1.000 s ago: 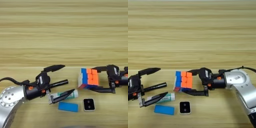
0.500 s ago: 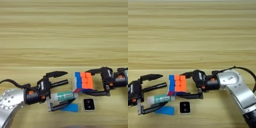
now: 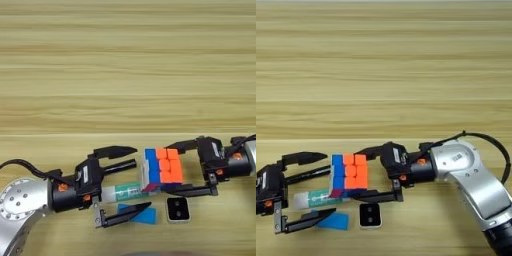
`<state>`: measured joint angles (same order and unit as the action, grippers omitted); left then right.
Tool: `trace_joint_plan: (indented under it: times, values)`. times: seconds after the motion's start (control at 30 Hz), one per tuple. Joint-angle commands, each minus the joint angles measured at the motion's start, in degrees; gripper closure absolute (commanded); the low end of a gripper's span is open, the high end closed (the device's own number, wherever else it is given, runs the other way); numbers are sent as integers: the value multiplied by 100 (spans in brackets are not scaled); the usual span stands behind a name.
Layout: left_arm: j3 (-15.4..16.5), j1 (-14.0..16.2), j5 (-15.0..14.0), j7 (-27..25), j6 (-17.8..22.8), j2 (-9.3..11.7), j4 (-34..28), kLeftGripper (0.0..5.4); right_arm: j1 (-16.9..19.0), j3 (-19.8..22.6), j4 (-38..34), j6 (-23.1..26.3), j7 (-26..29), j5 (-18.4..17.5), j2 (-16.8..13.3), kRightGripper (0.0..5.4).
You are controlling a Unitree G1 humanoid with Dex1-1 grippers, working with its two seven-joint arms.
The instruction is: Move the objects on the table
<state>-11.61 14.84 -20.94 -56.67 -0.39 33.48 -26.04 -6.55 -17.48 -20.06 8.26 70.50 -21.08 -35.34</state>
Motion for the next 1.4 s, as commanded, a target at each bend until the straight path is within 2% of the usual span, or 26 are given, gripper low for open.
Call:
trace_joint_plan:
  times: [0.03, 0.2, 0.9, 1.4]
  values:
    - [-25, 3, -28, -39, 29, 74, -41, 0, -72, -68, -163, 53, 65, -63, -47, 206]
    - [-35, 7, -31, -48, 21, 73, -39, 0, -71, -110, -209, 65, 61, -90, -57, 206]
    - [-50, -10, -39, -92, -7, 40, -9, 204, -111, -116, -289, 98, 0, -169, 4, 206]
    - [-41, -63, -44, -112, -15, 20, 54, 211, -159, -101, -230, 122, -26, -144, 58, 206]
